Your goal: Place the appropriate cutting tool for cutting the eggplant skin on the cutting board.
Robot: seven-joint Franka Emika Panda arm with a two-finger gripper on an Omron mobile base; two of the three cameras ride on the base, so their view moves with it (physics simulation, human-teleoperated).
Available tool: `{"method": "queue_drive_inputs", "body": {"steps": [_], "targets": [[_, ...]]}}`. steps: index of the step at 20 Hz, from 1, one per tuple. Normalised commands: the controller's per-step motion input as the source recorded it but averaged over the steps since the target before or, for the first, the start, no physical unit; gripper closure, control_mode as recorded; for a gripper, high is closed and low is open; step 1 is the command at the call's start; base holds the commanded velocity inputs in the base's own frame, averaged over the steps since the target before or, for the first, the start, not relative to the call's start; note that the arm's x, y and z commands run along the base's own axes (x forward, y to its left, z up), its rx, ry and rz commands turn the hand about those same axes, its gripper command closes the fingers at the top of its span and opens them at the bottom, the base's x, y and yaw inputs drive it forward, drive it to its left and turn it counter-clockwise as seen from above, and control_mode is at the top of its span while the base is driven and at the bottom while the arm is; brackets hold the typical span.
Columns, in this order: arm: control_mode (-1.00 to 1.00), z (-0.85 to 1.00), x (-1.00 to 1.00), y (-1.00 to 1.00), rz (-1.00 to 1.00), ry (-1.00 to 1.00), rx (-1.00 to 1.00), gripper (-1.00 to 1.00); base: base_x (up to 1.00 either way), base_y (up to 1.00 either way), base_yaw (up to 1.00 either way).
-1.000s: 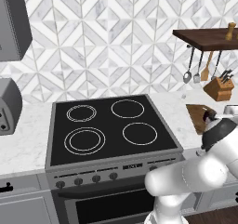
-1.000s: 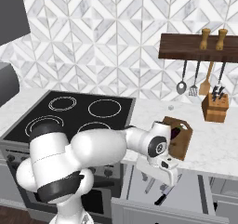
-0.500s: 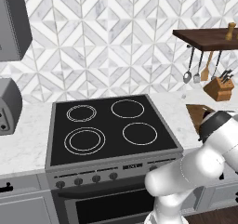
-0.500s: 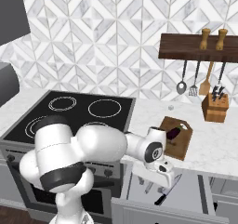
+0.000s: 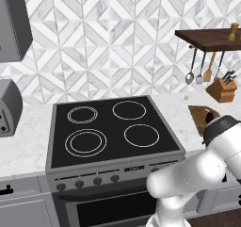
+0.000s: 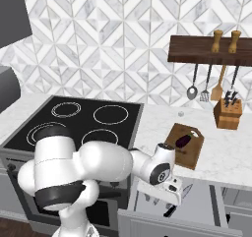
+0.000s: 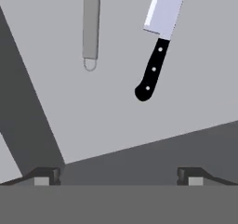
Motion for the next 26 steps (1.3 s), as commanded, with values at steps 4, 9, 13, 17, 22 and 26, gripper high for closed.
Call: {"method": "queue_drive_inputs", "body": {"steps": [4,9,13,17,22,26], "targets": [[-1.0,-0.16,-0.17,0.0,0.13,-0.07,0.03,-1.0,0.0,0.0,0.0],[-1.0,-0.17,0.0,-0.05,0.13,0.0,0.04,-1.0,0.0,0.0,0.0],[-1.0,-0.36,0.0,-0.13,0.13,0.0,0.04,-1.0,0.0,0.0,0.0],[-1.0,-0.27,-0.03,-0.11,0.13,0.0,0.06,-1.0,0.0,0.0,0.0],[-1.0,0.2,-0.64,-0.04,0.03,0.02,0.02,-1.0,0.0,0.0,0.0],[-1.0,0.43,-1.0,-0.01,0.0,0.07,0.0,-1.0,0.0,0.0,0.0]]}}
